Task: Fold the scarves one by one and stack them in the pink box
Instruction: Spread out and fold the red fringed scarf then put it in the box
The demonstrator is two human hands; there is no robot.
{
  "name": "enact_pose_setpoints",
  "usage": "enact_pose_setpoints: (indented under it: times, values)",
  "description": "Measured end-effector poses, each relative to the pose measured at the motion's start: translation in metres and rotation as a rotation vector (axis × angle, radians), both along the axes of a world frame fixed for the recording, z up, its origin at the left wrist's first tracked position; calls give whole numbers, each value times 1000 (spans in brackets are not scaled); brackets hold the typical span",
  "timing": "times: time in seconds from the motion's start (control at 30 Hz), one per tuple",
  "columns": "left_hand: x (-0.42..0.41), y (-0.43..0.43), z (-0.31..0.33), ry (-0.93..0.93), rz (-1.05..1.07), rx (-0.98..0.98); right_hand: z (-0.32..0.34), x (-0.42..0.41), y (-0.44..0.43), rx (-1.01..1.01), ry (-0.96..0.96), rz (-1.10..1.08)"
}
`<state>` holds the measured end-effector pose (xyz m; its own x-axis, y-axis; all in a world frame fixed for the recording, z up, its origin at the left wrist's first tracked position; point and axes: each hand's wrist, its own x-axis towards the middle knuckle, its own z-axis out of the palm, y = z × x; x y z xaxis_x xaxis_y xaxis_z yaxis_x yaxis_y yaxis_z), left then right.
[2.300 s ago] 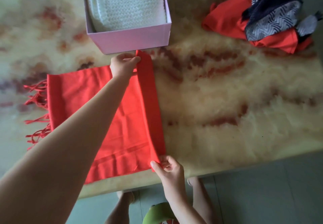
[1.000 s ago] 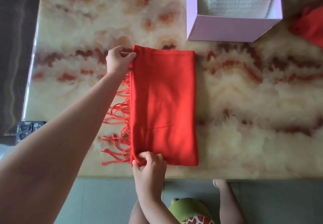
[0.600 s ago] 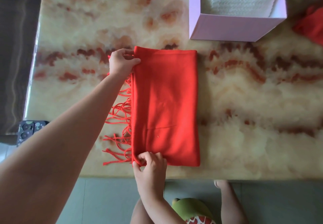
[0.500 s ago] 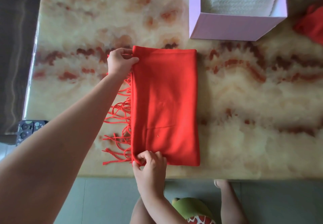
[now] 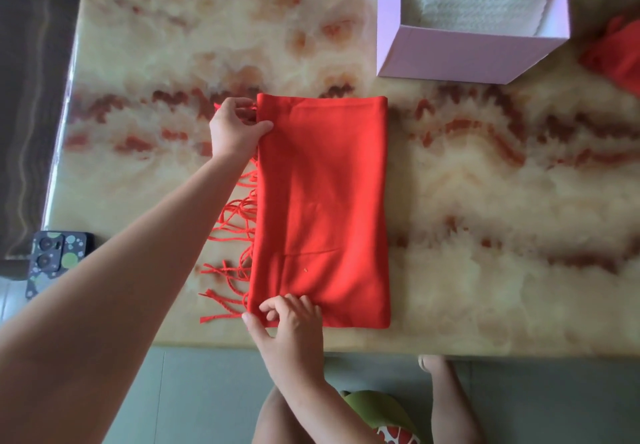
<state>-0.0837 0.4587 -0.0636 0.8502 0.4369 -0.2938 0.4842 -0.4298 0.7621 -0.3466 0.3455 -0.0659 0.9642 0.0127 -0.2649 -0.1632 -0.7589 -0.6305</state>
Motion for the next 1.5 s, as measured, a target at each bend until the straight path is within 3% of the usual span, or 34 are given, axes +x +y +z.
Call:
enact_pose_setpoints:
  times: [0.1,0.2,0.3,0.5,0.57,0.63,0.77,0.87,1.03,1.13,1.27,1.4,1.5]
  values:
    - [-16,-4,6,28,-68,45,7,6,-23,84,-132,-23]
    - [-54,-9,5,40,-149,113,5,24,-64,-20,-190,-246]
    - [-104,-10,-1,99,-125,161,-3,37,-104,-142,-70,-475]
    - [-156,-9,-1,141,-79,392,-1,45,-133,-33,174,-468]
    - [-164,-15,7,70,-124,473,4,49,-132,-132,79,-427]
    - [-174,-26,12,-63,-309,546,9,56,-126,-197,-117,-297]
    - [-193,-49,-5,-112,-829,616,4,92,-105,-226,-233,311]
    - [-209,-45,-26,-32,-961,719,-22,110,-112,-395,-201,568]
    - [-219,-29,-30,37,-905,783,-37,124,-158,-527,-133,556]
    - [-210,-32,-25,32,-839,795,-26,136,-160,-430,-169,536]
    - [-169,-39,-19,-36,-818,766,-18,191,-152,-326,-156,324]
    - [-125,-43,-28,-6,-804,769,-27,239,-148,-461,-62,524]
    - [-114,-33,-39,68,-743,768,-30,249,-153,-538,-44,558]
